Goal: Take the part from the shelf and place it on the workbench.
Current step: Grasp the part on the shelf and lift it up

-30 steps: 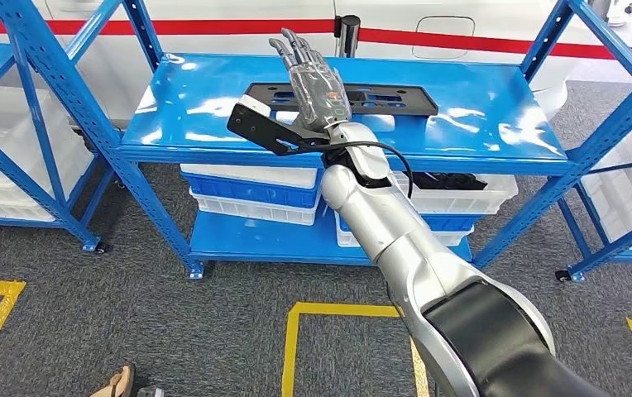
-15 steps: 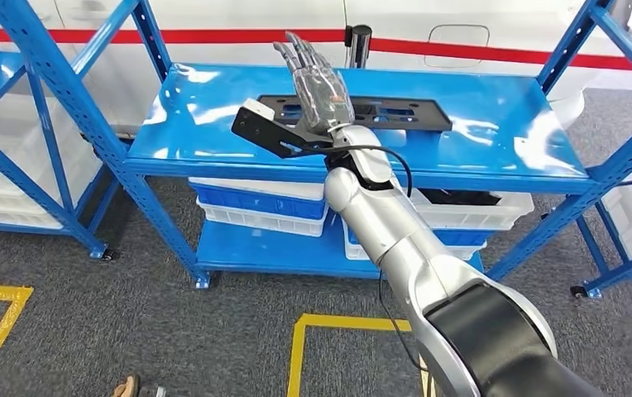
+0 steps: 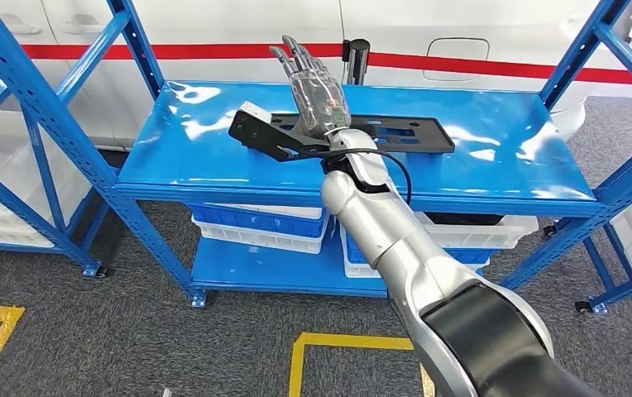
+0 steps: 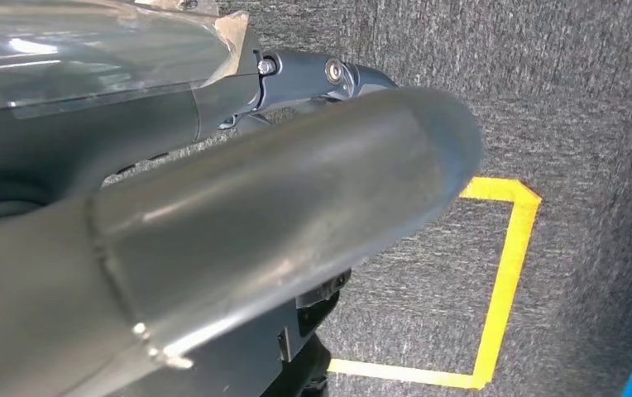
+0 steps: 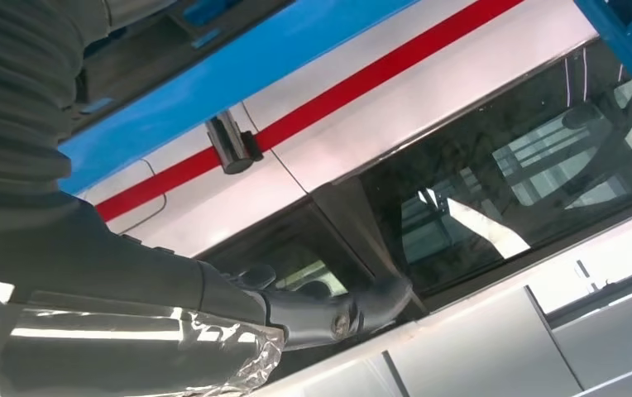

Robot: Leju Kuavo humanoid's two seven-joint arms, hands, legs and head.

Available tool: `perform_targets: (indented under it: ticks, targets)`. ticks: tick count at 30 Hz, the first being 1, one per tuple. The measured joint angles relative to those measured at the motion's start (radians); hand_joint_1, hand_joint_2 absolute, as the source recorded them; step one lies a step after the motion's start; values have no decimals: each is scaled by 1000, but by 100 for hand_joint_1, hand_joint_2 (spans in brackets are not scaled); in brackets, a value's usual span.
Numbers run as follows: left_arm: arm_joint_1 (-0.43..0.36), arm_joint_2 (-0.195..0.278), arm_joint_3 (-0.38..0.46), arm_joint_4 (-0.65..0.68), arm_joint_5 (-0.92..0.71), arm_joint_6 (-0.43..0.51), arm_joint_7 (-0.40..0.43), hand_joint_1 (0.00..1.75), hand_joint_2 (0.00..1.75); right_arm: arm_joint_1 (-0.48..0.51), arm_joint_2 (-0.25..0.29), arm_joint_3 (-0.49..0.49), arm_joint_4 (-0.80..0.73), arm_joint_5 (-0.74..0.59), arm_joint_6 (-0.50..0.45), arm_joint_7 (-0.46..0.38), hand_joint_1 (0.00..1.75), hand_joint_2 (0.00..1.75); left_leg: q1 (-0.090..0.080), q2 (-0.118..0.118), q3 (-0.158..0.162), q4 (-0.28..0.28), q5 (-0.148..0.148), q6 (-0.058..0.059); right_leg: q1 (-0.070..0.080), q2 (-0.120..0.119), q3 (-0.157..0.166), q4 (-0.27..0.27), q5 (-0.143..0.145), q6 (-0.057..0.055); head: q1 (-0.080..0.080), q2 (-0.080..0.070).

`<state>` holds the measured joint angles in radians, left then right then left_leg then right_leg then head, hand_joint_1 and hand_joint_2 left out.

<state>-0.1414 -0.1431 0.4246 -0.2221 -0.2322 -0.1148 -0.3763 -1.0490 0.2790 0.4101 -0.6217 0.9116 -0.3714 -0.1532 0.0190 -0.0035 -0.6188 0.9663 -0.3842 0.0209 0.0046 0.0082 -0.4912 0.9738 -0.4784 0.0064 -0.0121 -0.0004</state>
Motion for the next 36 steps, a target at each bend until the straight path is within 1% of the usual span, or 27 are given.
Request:
perform_targets:
  ticks: [1,2,3,5,6,7,8,9,10,11,12,13,15,16,17,19,21,22,23,24,26,27,28,30,32,34,36]
  targets:
    - [0,0,-1,0,-3,-2,0,0,0,4,-2,0,-1,4,-4,-3,0,175,0,0,12,-4,0,9,0,0,-5,22,-2,5,0,0]
    - [0,0,-2,0,-7,-4,1,0,0,8,-5,0,-3,9,-6,-6,0,175,0,0,25,-6,-1,16,-2,0,-23,56,-9,6,2,0]
    - [0,0,-3,0,-12,-6,3,0,0,15,-9,0,-5,16,-7,-5,0,175,0,0,33,-8,-3,21,-5,-1,-56,110,-22,4,2,0]
    - [-1,0,-6,0,-26,-10,8,0,0,39,-21,2,-14,33,-7,3,0,175,0,-1,43,-8,-14,26,-10,-1,-144,234,-62,-2,3,0]
    - [-1,0,-10,0,-34,-12,12,0,0,56,-29,2,-21,42,-6,11,0,175,0,-3,49,-8,-21,25,-13,-1,-184,274,-82,-1,3,0]
    - [0,0,-14,0,-41,-14,16,0,0,74,-38,2,-30,50,-6,19,0,175,1,-6,57,-7,-30,24,-16,-1,-208,279,-92,6,3,0]
    - [1,-1,-19,0,-47,-17,19,0,0,90,-48,3,-41,58,-6,27,0,175,2,-8,67,-7,-39,20,-21,-1,-214,252,-85,16,3,0]
    - [2,-1,-23,0,-52,-20,22,0,0,103,-58,3,-54,64,-6,35,0,175,3,-10,79,-6,-49,16,-26,-3,-204,193,-55,31,4,0]
    - [2,-1,-25,0,-57,-22,25,0,0,115,-69,3,-68,70,-5,42,0,175,3,-11,89,-6,-59,10,-31,-7,-185,122,-7,49,4,0]
    - [1,-2,-27,0,-60,-24,27,0,0,125,-79,3,-84,74,-3,49,0,175,3,-11,100,-4,-71,3,-33,-14,-168,62,38,56,5,0]
    - [0,-2,-28,0,-63,-25,28,0,0,135,-90,3,-102,78,-2,55,0,175,0,-11,107,-4,-84,-4,-31,-20,-151,21,73,54,5,0]
    - [0,-1,-28,0,-66,-27,29,0,0,146,-101,3,-122,80,0,62,0,175,-2,-11,114,-2,-92,-10,-30,-23,-143,3,92,45,4,0]
    - [-1,-1,-29,0,-69,-31,29,0,0,166,-120,0,-168,81,2,74,0,175,0,-8,120,6,-101,-20,-28,-18,-130,5,92,12,1,0]
    - [-1,-1,-29,0,-71,-33,29,0,0,177,-131,-4,-193,81,5,79,0,175,4,-5,114,24,-101,-24,-30,-14,-124,5,90,0,0,0]
    - [-1,-1,-29,-1,-72,-34,28,0,0,188,-141,-7,-219,80,9,82,0,175,7,-2,96,59,-104,-27,-29,-11,-116,7,86,-10,-1,0]
    - [-1,-1,-31,-1,-75,-37,27,0,0,215,-162,-12,-267,80,16,85,0,175,10,2,19,185,-134,-33,-23,-8,-102,6,73,-25,-3,0]
    - [1,-1,-33,0,-79,-39,27,0,0,247,-181,-18,-303,79,22,86,0,175,9,2,-69,301,-188,-33,-14,-7,-88,6,58,-33,-5,0]
    - [2,-1,-34,0,-81,-40,27,0,0,263,-190,-21,-318,79,25,86,0,175,8,2,-95,317,-199,-30,-9,-6,-79,6,50,-35,-5,0]
    - [2,-1,-34,0,-82,-40,27,0,0,277,-198,-25,-333,79,28,86,0,175,5,1,-101,295,-186,-23,-3,-5,-68,6,41,-37,-5,0]
    - [2,-1,-34,0,-82,-40,27,0,0,286,-204,-29,-345,79,30,86,0,175,1,1,-90,242,-152,-11,3,-4,-57,6,33,-38,-5,0]
    - [2,3,-35,0,-83,-41,27,0,0,295,-214,-34,-365,79,30,86,0,175,-17,-2,-44,103,-53,27,10,-2,-34,3,16,-37,0,0]
    - [2,5,-35,0,-83,-41,26,0,0,297,-218,-35,-371,79,31,85,0,175,-28,-7,-26,56,-24,43,9,0,-26,0,10,-34,3,0]
    - [1,7,-35,-1,-83,-41,26,0,0,300,-222,-37,-379,79,31,85,0,175,-38,-11,-13,26,-9,56,7,2,-18,-5,5,-30,6,0]
    - [1,7,-37,-1,-84,-41,26,0,0,305,-228,-39,-392,78,32,86,0,175,-46,-17,9,-1,-12,65,7,6,-7,-2,11,-14,5,0]
    - [1,6,-38,-1,-84,-41,26,0,0,311,-238,-45,-408,75,33,87,0,175,-40,-15,44,-23,-9,70,9,4,-16,36,10,-2,4,0]
    - [0,4,-39,-1,-84,-42,25,0,0,319,-253,-55,-420,71,35,88,0,175,-32,-12,69,-31,-10,70,4,3,-69,131,-15,5,5,0]
    - [0,0,-41,-1,-82,-40,25,0,0,340,-270,-66,-431,67,41,85,0,175,-27,-14,78,-31,-18,64,-4,3,-150,248,-61,7,6,0]
